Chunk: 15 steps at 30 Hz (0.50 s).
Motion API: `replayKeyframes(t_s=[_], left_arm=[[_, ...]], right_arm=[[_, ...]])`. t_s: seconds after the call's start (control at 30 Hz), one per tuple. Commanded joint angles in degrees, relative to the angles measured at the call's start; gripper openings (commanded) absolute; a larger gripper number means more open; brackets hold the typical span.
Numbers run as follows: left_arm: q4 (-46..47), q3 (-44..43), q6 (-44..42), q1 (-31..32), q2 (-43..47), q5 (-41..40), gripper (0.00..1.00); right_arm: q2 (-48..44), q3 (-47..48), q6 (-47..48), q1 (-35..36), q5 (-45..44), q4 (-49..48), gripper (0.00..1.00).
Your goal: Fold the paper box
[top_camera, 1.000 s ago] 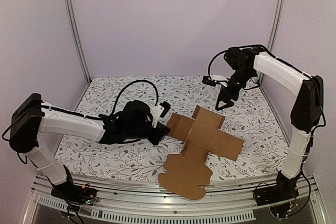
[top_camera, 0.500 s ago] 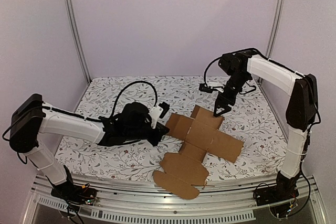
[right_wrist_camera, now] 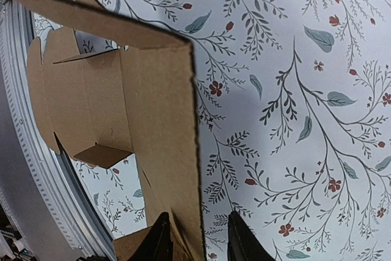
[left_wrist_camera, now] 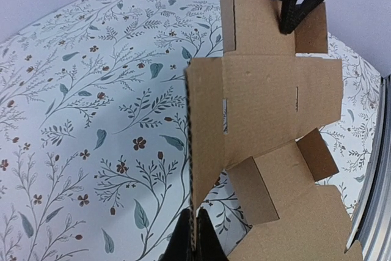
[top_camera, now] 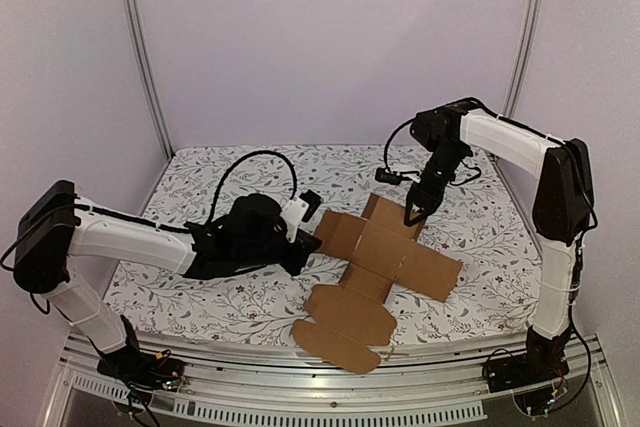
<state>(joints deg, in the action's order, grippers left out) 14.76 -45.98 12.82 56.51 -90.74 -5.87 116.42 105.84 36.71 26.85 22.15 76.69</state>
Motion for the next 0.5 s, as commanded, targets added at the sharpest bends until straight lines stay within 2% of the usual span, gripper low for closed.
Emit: replayKeyframes(t_s=[0.0,0.2,0.47], left_arm=[[1.0,-0.1,-0.9,1.0,0.1,-0.9,0.0],[0.2,-1.3,-0.8,1.2,-1.1,-1.2,0.0],[-0.2,-2.9,-0.1,1.4,-3.5,-1.7,0.0]], right_arm=[[1.9,1.6,0.0,0.0,2.3,4.1,0.24],[1.6,2.1,0.2,0.0,2.5,4.9,0.1],[-0.2,2.7,0.7,0.0,0.7,4.6,0.0]])
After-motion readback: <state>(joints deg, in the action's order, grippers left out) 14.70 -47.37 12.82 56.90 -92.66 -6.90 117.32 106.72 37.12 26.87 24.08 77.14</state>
